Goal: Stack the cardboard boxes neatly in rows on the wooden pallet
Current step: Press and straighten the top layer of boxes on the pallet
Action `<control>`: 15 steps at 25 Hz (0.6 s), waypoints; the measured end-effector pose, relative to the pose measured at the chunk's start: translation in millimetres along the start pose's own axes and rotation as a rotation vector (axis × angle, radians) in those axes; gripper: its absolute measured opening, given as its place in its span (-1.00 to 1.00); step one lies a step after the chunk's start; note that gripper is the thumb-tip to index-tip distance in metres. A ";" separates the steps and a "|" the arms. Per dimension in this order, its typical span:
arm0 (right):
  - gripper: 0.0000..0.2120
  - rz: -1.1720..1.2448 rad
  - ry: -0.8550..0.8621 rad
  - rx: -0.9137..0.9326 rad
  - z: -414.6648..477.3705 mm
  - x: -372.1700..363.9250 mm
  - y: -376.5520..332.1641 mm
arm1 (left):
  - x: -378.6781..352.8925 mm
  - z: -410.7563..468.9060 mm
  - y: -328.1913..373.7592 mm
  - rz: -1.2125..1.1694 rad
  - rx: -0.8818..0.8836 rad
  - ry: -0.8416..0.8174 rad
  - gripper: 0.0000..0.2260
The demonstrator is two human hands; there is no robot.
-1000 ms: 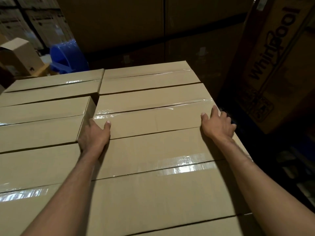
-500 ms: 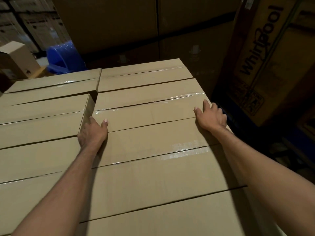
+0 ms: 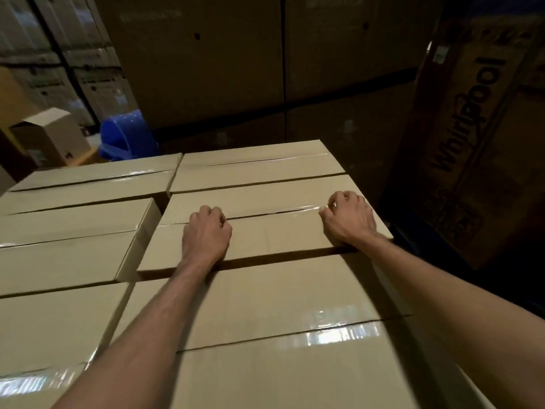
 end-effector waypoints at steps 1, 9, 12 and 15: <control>-0.58 0.006 0.010 -0.014 12.3 -5.1 4.4 | -6.5 7.5 -1.1 0.021 0.020 0.005 -0.76; -0.07 0.040 -0.175 -0.182 99.5 -61.9 24.4 | -44.7 91.4 -28.8 0.186 0.152 0.172 -0.69; -0.08 -0.021 -0.199 -0.193 104.1 -77.4 27.0 | -68.3 112.2 -77.6 0.134 0.351 0.099 -0.45; -0.02 0.124 -0.327 -0.295 118.3 -83.1 27.1 | -85.8 120.9 -104.7 0.056 0.479 -0.087 -0.16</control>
Point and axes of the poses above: each hand's wrist, its own z-axis towards the middle knuckle, its own x-axis out of the back of the hand, y = z × x, the point moved 7 cm from there along z, towards the middle knuckle, and after that the axes turned 15 degrees about y, right-handed, at the moved point
